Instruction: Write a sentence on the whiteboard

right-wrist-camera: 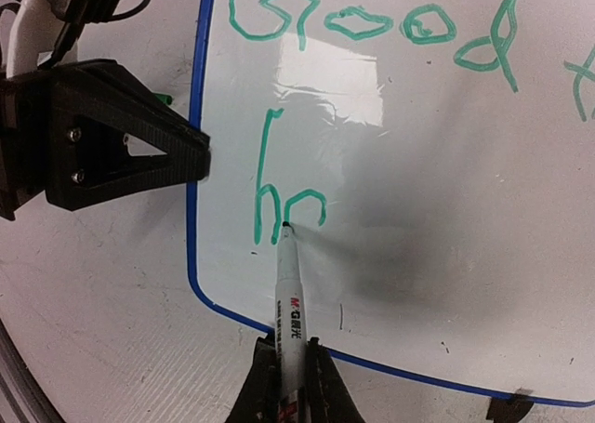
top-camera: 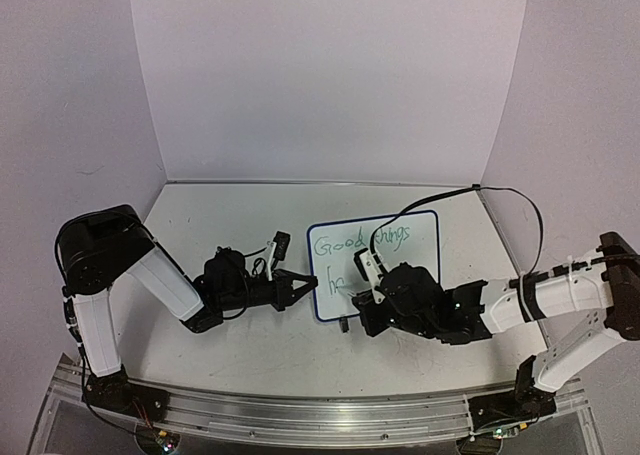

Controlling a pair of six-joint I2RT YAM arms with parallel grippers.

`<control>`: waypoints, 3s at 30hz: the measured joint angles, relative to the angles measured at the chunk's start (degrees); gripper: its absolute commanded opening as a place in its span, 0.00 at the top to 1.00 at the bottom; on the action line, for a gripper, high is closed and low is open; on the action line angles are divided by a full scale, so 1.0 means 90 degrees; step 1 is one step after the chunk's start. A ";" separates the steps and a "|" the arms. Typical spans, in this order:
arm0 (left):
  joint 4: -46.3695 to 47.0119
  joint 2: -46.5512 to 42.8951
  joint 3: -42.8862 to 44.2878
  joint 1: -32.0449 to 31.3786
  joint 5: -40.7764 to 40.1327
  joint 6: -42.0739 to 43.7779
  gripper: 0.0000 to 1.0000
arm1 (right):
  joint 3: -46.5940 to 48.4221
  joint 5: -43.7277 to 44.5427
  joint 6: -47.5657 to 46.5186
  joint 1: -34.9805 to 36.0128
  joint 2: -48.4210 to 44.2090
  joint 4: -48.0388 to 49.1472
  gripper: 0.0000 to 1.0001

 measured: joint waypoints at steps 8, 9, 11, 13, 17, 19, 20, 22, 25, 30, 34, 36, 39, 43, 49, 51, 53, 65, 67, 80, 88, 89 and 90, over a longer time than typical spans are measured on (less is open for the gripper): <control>-0.0007 0.0000 0.0000 0.0000 -0.0015 0.0005 1.00 | -0.0064 -0.0043 0.0017 0.0002 0.0000 -0.0064 1.00; -0.0007 0.0000 0.0000 0.0000 -0.0015 0.0005 1.00 | -0.0064 -0.0039 0.0018 0.0002 0.0000 -0.0067 1.00; -0.0007 0.0000 0.0000 0.0000 -0.0017 0.0005 1.00 | -0.0064 -0.0027 0.0020 0.0005 -0.0007 -0.0086 1.00; -0.0007 0.0000 0.0000 0.0000 -0.0020 0.0008 1.00 | -0.0064 0.0024 0.0028 0.0005 -0.0037 -0.0133 1.00; -0.0010 0.0000 0.0000 0.0000 -0.0030 0.0010 1.00 | -0.0061 0.0168 0.0037 0.0005 -0.0083 -0.0184 1.00; -0.0010 0.0000 0.0000 0.0000 -0.0033 0.0010 1.00 | -0.0059 0.0216 0.0035 0.0005 -0.0089 -0.0185 1.00; -0.0011 0.0000 0.0000 0.0000 -0.0035 0.0011 1.00 | -0.0057 0.0232 0.0032 0.0004 -0.0090 -0.0185 1.00; -0.0012 0.0000 0.0000 0.0000 -0.0039 0.0012 1.00 | -0.0045 0.0248 0.0016 0.0002 -0.0090 -0.0185 1.00; -0.0013 -0.0003 0.0000 0.0000 -0.0041 0.0015 1.00 | -0.0017 0.0265 -0.0020 -0.0007 -0.0090 -0.0180 1.00; -0.0089 -0.0045 0.0002 0.0000 -0.0057 0.0021 1.00 | 0.0068 0.0286 -0.0064 -0.0054 -0.0090 -0.0171 1.00; -0.0114 -0.0053 0.0002 0.0000 -0.0078 0.0022 1.00 | 0.0105 0.0298 -0.0091 -0.0091 -0.0090 -0.0132 1.00; -0.0115 -0.0056 0.0002 0.0000 -0.0086 0.0024 1.00 | 0.0109 0.0295 -0.0108 -0.0095 -0.0090 -0.0132 1.00; -0.0117 -0.0056 0.0002 0.0000 -0.0090 0.0022 1.00 | 0.0109 0.0286 -0.0112 -0.0100 -0.0090 -0.0132 1.00; -0.0117 -0.0056 0.0002 0.0000 -0.0090 0.0025 1.00 | 0.0105 0.0237 -0.0089 -0.0109 -0.0090 -0.0132 1.00; -0.0126 -0.0056 0.0002 0.0000 -0.0092 0.0046 1.00 | -0.0111 0.0056 -0.0010 -0.0122 -0.0101 -0.0004 1.00; -0.0132 -0.0056 0.0002 0.0000 -0.0092 0.0049 1.00 | -0.0197 -0.0005 0.0010 -0.0121 -0.0114 0.0000 1.00; -0.0136 -0.0056 0.0002 0.0000 -0.0092 0.0051 1.00 | -0.0251 -0.0038 0.0029 -0.0121 -0.0136 0.0000 1.00; -0.0129 -0.0058 0.0012 -0.0023 -0.0088 0.0056 1.00 | -0.0184 0.0020 0.0036 -0.0212 -0.0733 -0.0179 1.00; -0.0129 -0.0058 0.0012 -0.0024 -0.0088 0.0056 1.00 | -0.0126 0.0031 0.0010 -0.0226 -0.0701 -0.0178 1.00; -0.0164 -0.0070 0.0012 -0.0024 -0.0093 0.0063 1.00 | -0.0054 0.0078 -0.0053 -0.0318 -0.0350 -0.0063 1.00; -0.0180 -0.0073 0.0012 -0.0022 -0.0097 0.0074 1.00 | -0.0407 -0.0135 0.0103 -0.0298 -0.0374 0.0048 1.00; -0.0180 -0.0073 0.0012 -0.0023 -0.0097 0.0081 1.00 | -0.0477 -0.0180 0.0137 -0.0289 -0.0389 0.0049 1.00; -0.0180 -0.0073 0.0012 -0.0024 -0.0097 0.0092 1.00 | -0.0550 -0.0224 0.0172 -0.0281 -0.0407 0.0046 1.00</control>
